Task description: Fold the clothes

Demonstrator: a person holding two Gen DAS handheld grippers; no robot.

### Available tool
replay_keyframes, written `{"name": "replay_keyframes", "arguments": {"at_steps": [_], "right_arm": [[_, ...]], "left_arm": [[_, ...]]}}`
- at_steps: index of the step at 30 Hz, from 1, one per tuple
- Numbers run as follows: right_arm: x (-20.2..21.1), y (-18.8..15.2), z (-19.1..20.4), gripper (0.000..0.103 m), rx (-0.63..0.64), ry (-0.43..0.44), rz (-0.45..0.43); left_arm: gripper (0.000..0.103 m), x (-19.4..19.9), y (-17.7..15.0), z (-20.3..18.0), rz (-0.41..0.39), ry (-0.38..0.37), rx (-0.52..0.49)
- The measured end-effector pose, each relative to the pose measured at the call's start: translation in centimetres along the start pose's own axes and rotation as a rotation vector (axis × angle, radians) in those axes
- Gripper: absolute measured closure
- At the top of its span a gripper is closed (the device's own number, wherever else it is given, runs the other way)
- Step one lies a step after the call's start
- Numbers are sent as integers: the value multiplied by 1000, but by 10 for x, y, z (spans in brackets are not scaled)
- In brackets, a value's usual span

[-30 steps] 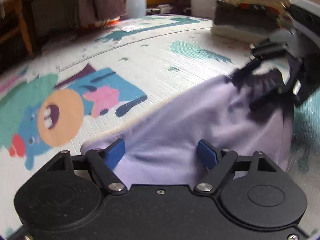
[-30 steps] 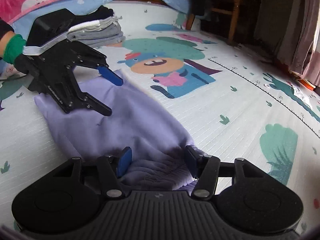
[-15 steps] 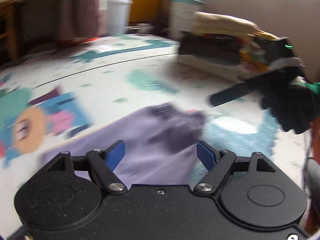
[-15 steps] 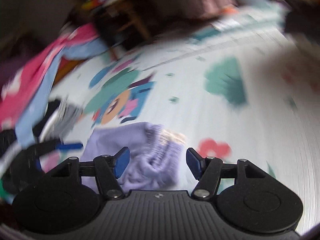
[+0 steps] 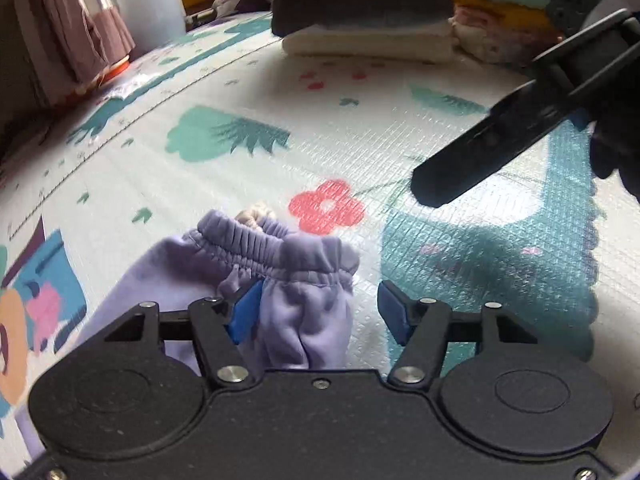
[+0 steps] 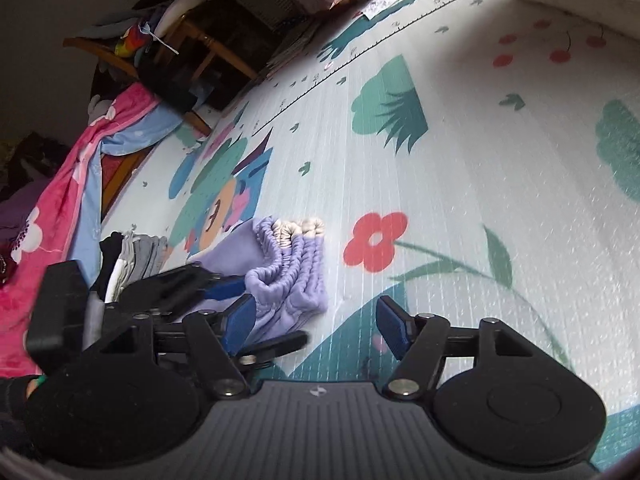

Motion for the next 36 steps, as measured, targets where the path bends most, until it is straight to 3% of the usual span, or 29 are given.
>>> {"name": "replay_keyframes", "arguments": {"at_steps": [4, 7, 12, 15, 21, 22, 25, 28, 31, 33, 36], "right_arm": [[2, 2, 7, 36, 22, 15, -7], [1, 10, 16, 35, 143, -16, -20], [-2, 16, 5, 35, 61, -24, -45], [-3, 13, 2, 35, 39, -18, -44], [-6, 8, 3, 35, 35, 7, -19], [-7, 9, 3, 35, 34, 10, -21], [-8, 12, 3, 35, 30, 17, -28], [-10, 14, 2, 34, 29, 13, -31], [-13, 14, 0, 34, 31, 2, -30], [-12, 14, -2, 34, 27, -8, -33], [-9, 14, -3, 34, 22, -8, -37]], "left_arm": [[48, 13, 12, 12, 9, -3, 52], [48, 13, 15, 10, 57, -21, -25], [53, -5, 14, 11, 179, -66, -9], [58, -1, 17, 20, 201, -88, 86], [66, 3, 9, 51, 292, -150, 467], [66, 4, 10, 55, 299, -151, 488], [65, 3, 15, 64, 316, -122, 461], [64, -4, 25, 52, 334, -128, 358], [58, -16, 26, 34, 348, -67, 268], [58, -16, 27, 34, 338, -59, 294], [78, -8, 25, 44, 313, -80, 371]]}}
Point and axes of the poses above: each gripper's, at about its wrist camera, not at the fingertips, and x roughly against the way its jaws point, z to its left, y to its top, the point moved 8 cm from there along -x, roughly the way its jaws point, and after that the axes turned 6 degrees about -z, right-handed, at the moved point
